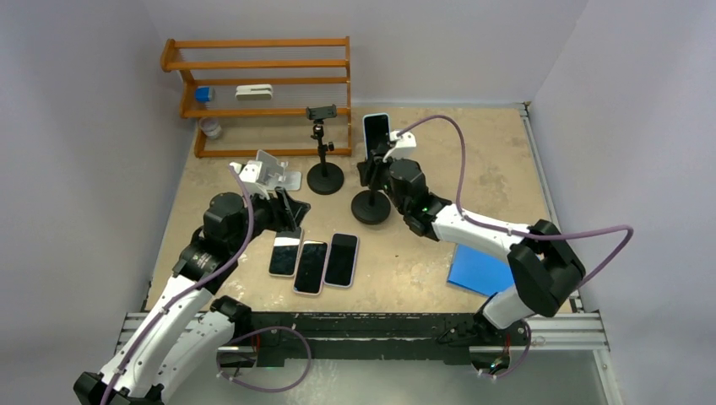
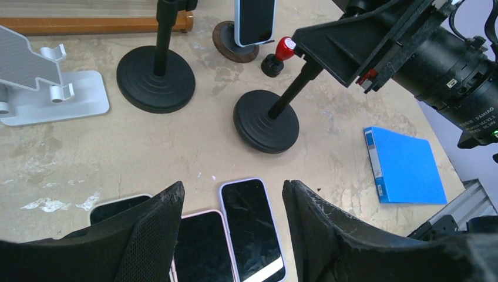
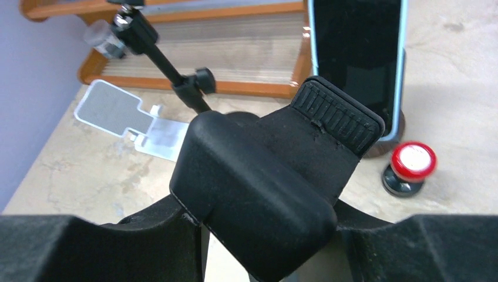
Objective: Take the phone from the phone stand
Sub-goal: Pick up the phone stand at the center of the board, then place the phone stand at the center of the board.
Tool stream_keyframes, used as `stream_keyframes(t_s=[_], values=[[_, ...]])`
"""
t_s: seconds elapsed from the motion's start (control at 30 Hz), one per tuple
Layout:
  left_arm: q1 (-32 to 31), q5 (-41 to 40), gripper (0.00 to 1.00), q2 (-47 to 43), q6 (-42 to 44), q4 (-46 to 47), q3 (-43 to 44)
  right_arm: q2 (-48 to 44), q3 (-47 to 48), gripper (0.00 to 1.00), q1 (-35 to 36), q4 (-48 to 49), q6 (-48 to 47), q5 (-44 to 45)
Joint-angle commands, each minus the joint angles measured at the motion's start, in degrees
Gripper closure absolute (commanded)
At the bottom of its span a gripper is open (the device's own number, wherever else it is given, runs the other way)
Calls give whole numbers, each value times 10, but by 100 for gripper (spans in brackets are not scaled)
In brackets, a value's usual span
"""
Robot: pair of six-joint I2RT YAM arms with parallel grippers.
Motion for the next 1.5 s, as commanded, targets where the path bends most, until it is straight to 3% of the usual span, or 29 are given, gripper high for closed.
stream_keyframes(t_s=[0.0, 0.23, 0.6, 1.13, 1.2, 1.33, 1.47], values=[[-2, -22, 39, -12, 8, 18, 5, 24, 78, 73, 6, 89, -17, -15], [-2, -36, 39, -13, 7, 13, 7, 73, 112, 74, 49, 122, -37, -28], [-2, -122, 39, -56, -4, -1, 9, 131, 139, 74, 113, 188, -70, -24], [-2, -154, 39, -74, -10, -9, 10, 264, 265, 73, 129, 195, -79, -57], [-2, -154, 39, -74, -10, -8, 10, 265, 265, 66, 129, 194, -78, -57], [-2, -150, 39, -72, -10, -8, 11, 244, 241, 34, 130, 195, -73, -45], [-2, -146, 39, -72, -10, -7, 11, 213, 224, 17, 130, 175, -71, -29]])
